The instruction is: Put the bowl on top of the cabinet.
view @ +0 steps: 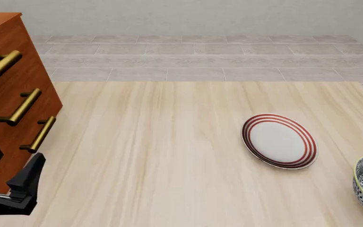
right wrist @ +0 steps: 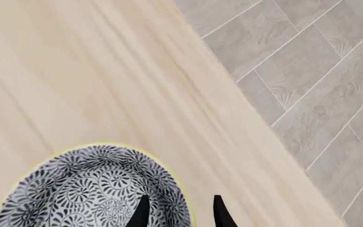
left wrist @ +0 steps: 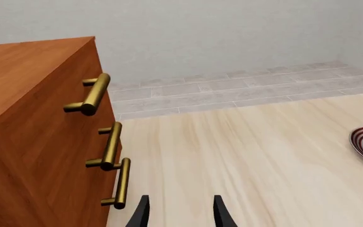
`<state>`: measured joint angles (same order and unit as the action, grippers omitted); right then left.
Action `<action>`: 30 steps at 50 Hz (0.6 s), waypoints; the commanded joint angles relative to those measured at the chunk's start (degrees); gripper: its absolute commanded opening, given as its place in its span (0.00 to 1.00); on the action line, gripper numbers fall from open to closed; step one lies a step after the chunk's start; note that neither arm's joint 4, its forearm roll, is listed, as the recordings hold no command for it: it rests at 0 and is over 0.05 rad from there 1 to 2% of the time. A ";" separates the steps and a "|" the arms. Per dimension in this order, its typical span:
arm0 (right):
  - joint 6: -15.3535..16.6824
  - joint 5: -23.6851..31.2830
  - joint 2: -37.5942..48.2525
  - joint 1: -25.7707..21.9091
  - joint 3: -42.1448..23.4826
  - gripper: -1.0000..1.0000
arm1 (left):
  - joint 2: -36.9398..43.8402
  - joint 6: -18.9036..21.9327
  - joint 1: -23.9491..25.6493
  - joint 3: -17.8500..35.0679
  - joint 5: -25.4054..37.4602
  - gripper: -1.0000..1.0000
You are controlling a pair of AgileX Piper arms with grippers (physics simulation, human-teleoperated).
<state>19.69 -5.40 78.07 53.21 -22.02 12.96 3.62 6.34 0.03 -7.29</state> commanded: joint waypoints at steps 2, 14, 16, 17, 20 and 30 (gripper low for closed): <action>0.17 -1.28 1.56 0.23 0.33 1.00 | -0.75 -0.03 -0.02 0.00 0.52 1.00; 0.53 -3.22 3.65 0.46 1.03 1.00 | -0.76 -0.01 -0.04 0.00 0.43 1.00; 0.42 -3.42 4.02 0.58 1.03 1.00 | -0.68 0.04 -0.03 0.00 0.38 1.00; 0.59 -3.62 4.15 0.62 1.14 1.00 | -0.71 0.06 -0.04 0.00 0.41 1.00; 0.58 -3.87 4.42 0.65 1.23 1.00 | -0.99 0.06 -0.09 0.00 0.64 1.00; 2.82 -3.54 2.59 1.16 1.73 0.00 | -0.75 0.14 -0.14 0.00 0.48 1.00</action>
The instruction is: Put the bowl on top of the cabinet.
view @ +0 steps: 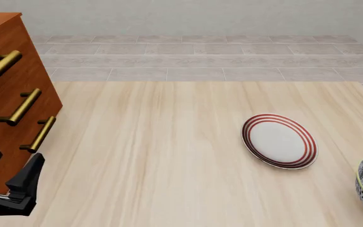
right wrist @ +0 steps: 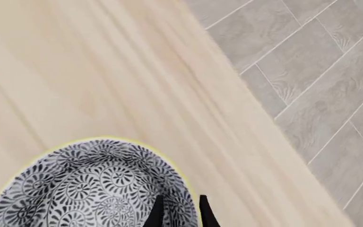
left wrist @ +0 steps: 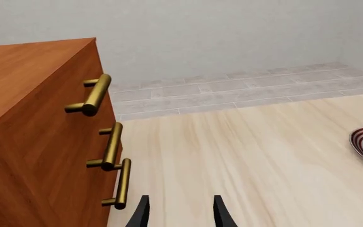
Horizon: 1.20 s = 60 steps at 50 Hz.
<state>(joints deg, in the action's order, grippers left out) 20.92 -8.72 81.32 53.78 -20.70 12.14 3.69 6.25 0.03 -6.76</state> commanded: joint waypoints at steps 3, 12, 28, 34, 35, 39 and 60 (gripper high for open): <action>0.41 1.11 -1.45 -0.02 -0.10 0.00 | 0.02 0.04 -0.12 0.00 -0.03 1.00; -0.16 3.37 -3.61 -0.44 -0.94 0.00 | 0.21 0.04 -0.13 0.00 -0.17 1.00; -2.45 10.58 -10.93 -3.05 -3.27 0.00 | 0.79 0.04 0.04 0.00 -0.67 1.00; -3.31 12.95 -13.23 -4.13 -3.94 0.00 | 0.65 -0.04 0.03 0.00 -0.55 1.00; -3.51 13.56 -13.90 -4.61 -4.09 0.00 | 0.70 -0.06 0.07 0.00 -0.61 1.00; -3.92 14.82 -15.03 -5.02 -4.58 0.00 | 0.44 -0.11 0.03 0.00 -0.40 1.00; -5.49 20.52 -20.29 -8.04 -7.58 0.00 | 0.17 -0.17 -0.05 0.00 -0.33 1.00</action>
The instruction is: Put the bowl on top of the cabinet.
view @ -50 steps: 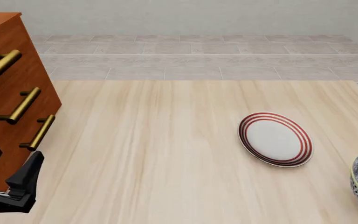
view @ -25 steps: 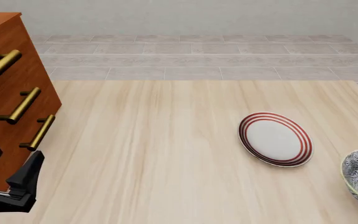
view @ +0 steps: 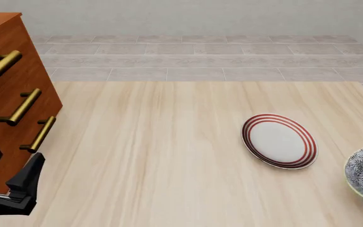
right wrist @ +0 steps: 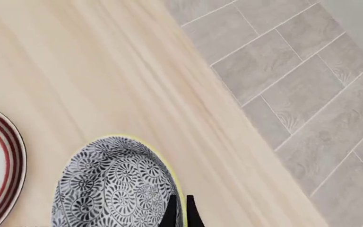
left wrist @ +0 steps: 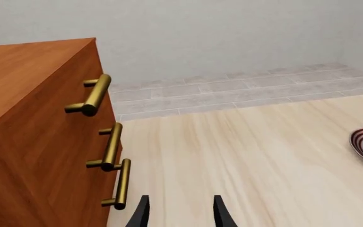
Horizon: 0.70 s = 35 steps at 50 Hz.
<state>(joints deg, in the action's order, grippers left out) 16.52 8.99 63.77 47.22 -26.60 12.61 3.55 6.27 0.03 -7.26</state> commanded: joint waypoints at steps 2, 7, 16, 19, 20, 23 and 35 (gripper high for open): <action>-1.23 3.37 -3.24 -1.74 -2.02 0.00 | -0.32 -0.01 -0.02 0.00 0.18 1.00; -1.45 4.99 -4.96 -2.78 -2.90 0.00 | -0.58 -0.06 0.00 0.00 0.35 1.00; -1.76 7.60 -7.99 -6.15 -3.94 0.00 | -1.19 0.03 0.13 0.00 0.85 1.00; -2.41 8.95 -9.16 -7.40 -4.86 0.00 | -0.93 0.00 0.14 0.00 0.55 1.00; -2.73 9.49 -9.62 -8.12 -5.20 0.00 | -0.95 -0.03 0.16 0.00 0.53 1.00; -3.29 10.48 -10.51 -9.90 -5.70 0.00 | -1.22 0.01 0.25 0.01 0.71 1.00; -5.18 12.25 -12.02 -15.66 -7.46 0.00 | -2.01 0.02 0.39 0.01 1.32 1.00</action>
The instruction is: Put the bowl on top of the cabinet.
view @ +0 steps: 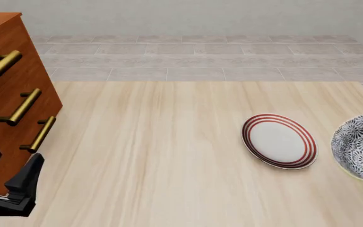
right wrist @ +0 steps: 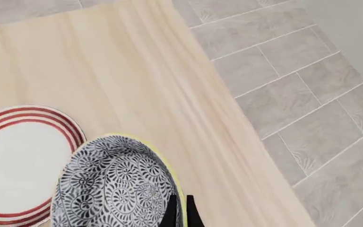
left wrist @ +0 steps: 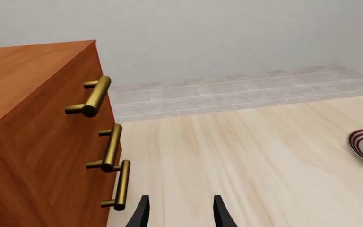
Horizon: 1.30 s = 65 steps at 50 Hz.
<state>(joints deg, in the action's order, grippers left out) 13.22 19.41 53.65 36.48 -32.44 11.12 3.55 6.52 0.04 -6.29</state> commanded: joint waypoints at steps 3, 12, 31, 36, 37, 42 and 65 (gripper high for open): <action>-2.16 1.60 -1.62 -6.29 -1.58 0.00 | -0.68 -0.03 0.10 0.01 0.49 1.00; -4.13 1.92 -1.53 -10.70 -2.53 0.00 | 0.16 -0.10 0.23 0.00 -0.21 1.00; -6.35 1.15 -0.79 -19.58 -3.20 0.00 | -0.85 -0.31 0.20 0.01 0.46 1.00; -6.90 0.37 -0.03 -21.69 -3.55 0.00 | -1.38 -0.40 0.25 0.01 0.84 1.00; -6.90 0.34 0.06 -21.91 -3.67 0.00 | -1.55 -0.42 0.26 0.01 0.97 1.00; -7.63 0.15 0.79 -23.79 -4.78 0.00 | -2.00 -0.54 0.33 0.02 1.27 1.00; -9.64 -2.23 4.61 -35.60 -7.82 0.00 | -3.34 -0.75 0.23 -0.03 2.05 1.00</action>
<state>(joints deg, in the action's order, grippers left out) 4.45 18.21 56.93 5.29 -39.01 8.30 2.87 6.76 0.01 -4.57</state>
